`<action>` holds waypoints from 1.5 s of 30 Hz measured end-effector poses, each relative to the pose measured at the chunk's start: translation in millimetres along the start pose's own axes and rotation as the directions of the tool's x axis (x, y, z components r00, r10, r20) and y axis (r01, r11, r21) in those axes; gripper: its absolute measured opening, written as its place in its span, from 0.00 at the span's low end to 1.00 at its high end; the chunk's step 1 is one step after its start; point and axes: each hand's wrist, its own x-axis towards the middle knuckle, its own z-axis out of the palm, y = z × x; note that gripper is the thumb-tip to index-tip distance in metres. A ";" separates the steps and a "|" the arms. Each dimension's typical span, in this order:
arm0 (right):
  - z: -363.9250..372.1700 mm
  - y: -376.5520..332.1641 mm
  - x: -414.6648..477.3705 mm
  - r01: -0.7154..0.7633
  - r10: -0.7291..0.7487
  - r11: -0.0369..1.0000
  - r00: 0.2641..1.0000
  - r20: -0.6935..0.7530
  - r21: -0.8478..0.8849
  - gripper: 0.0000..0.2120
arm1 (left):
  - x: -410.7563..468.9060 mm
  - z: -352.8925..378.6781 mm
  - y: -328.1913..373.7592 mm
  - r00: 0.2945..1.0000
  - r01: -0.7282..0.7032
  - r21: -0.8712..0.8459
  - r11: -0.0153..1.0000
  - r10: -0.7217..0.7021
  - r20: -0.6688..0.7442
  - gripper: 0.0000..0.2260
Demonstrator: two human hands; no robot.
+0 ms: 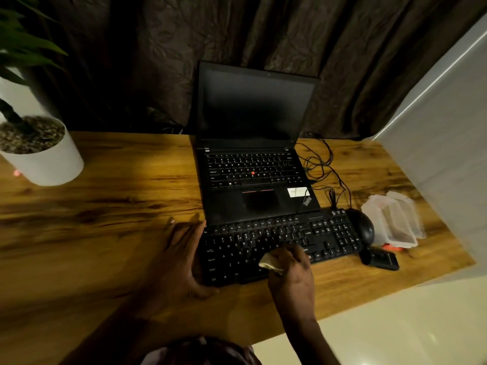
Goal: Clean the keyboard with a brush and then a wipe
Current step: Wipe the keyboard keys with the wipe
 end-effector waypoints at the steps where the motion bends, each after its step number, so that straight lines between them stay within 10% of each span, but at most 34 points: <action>1: 3.9 -3.4 -1.7 0.030 -0.030 1.000 0.999 0.017 0.004 0.19 | 0.4 0.5 -0.4 1.000 -0.003 0.007 1.000 0.003 0.004 0.66; 11: 4.9 -21.5 -22.0 0.312 -0.309 0.950 0.946 0.102 -0.013 0.18 | -0.4 0.3 0.0 1.000 -0.016 0.010 1.000 0.016 -0.020 0.66; 45: 7.7 -13.2 -6.9 0.175 -0.166 0.981 0.981 0.100 -0.080 0.20 | 0.2 1.2 -1.2 1.000 -0.019 0.010 1.000 0.019 -0.014 0.66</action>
